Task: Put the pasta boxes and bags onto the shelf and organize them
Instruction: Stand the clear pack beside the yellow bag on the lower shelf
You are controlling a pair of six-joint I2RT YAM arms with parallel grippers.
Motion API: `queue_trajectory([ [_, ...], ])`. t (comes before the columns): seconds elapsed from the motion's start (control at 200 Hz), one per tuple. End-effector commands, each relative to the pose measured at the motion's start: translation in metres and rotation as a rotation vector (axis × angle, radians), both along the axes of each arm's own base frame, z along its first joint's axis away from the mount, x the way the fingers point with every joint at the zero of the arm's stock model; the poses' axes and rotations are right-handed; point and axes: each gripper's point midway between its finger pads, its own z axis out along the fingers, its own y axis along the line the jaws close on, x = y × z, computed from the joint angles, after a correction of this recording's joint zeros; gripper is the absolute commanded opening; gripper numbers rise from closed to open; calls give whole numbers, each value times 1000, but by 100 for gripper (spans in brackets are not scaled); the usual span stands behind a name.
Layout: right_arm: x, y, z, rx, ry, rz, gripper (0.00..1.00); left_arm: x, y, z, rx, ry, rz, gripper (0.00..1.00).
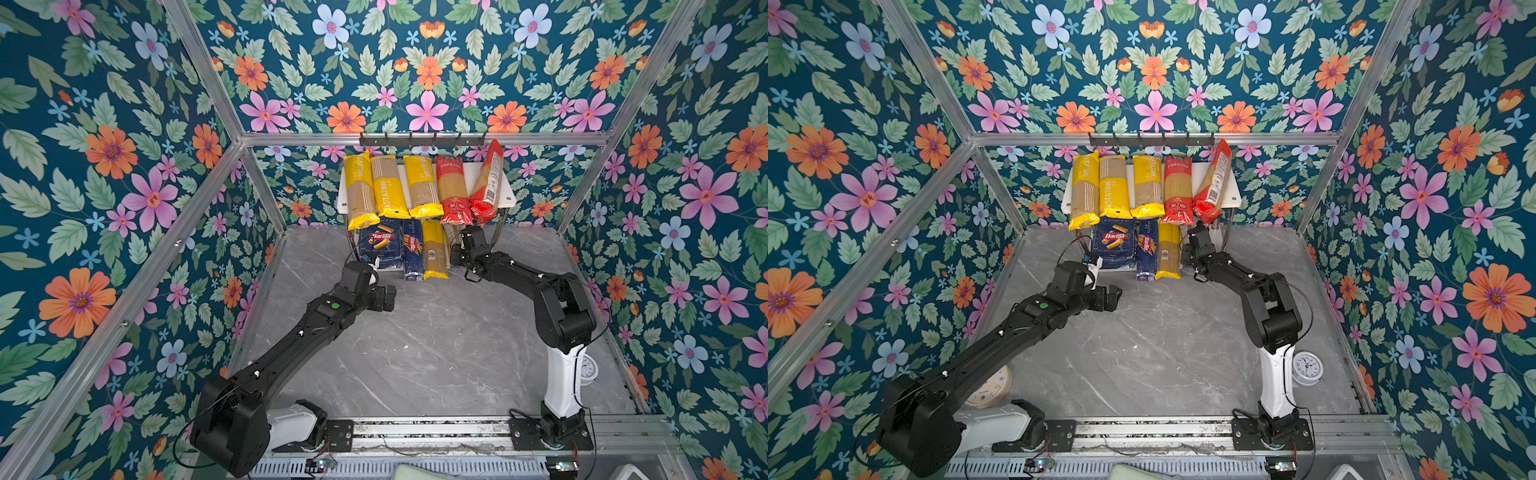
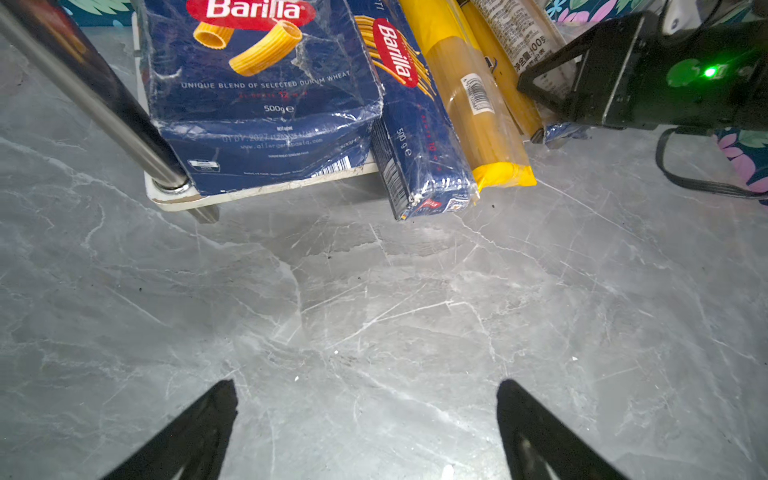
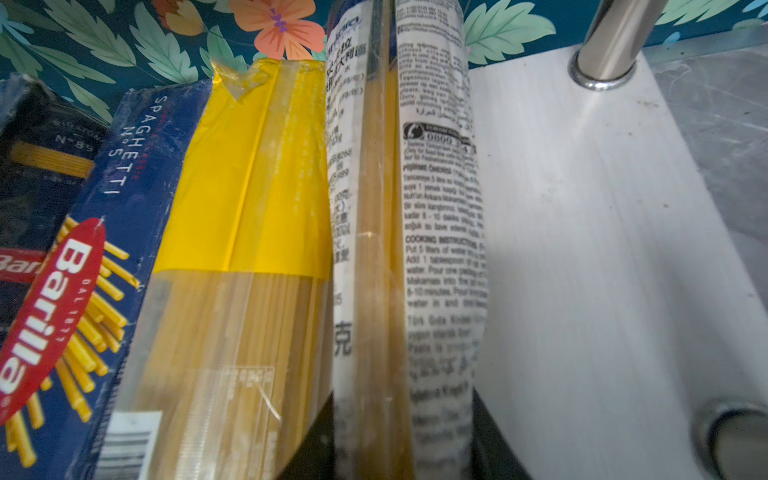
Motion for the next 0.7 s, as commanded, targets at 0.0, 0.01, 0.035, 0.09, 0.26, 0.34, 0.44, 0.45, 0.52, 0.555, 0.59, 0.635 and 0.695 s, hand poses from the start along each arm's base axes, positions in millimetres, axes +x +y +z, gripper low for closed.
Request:
queue_trajectory([
  [0.0,-2,-3,1,-24,-1,-3,71,3,-2,4,-8,-10,-26,99],
  [0.01,-2,-3,1,-26,-1,-1,71,3,-2,4,-8,-10,-28,99],
  [0.035,-2,-4,3,-32,-3,-1,73,4,-2,4,-10,-10,-27,99],
  [0.09,-3,-5,7,-34,-12,1,75,5,-2,3,-15,-10,-30,99],
  [0.26,-9,-10,22,-34,-48,-6,79,7,-5,8,-30,-23,-39,99],
  [0.34,-14,-12,27,-34,-58,-10,80,6,-5,11,-31,-28,-42,99],
  [0.44,-23,-15,31,-31,-58,-14,81,5,-4,13,-36,-35,-41,99],
  [0.45,-24,-15,31,-30,-59,-14,81,5,-4,13,-36,-34,-41,99],
  [0.52,-32,-19,34,-24,-59,-16,81,3,-3,15,-44,-40,-40,99],
  [0.555,-38,-20,34,-18,-60,-15,81,3,-3,16,-47,-44,-39,99],
  [0.59,-43,-21,34,-12,-59,-13,81,2,-2,16,-49,-45,-38,99],
  [0.635,-50,-23,34,-9,-53,-14,82,0,-2,17,-52,-48,-37,99],
  [0.695,-59,-26,32,-7,-44,-16,82,-1,-1,17,-55,-54,-35,99],
])
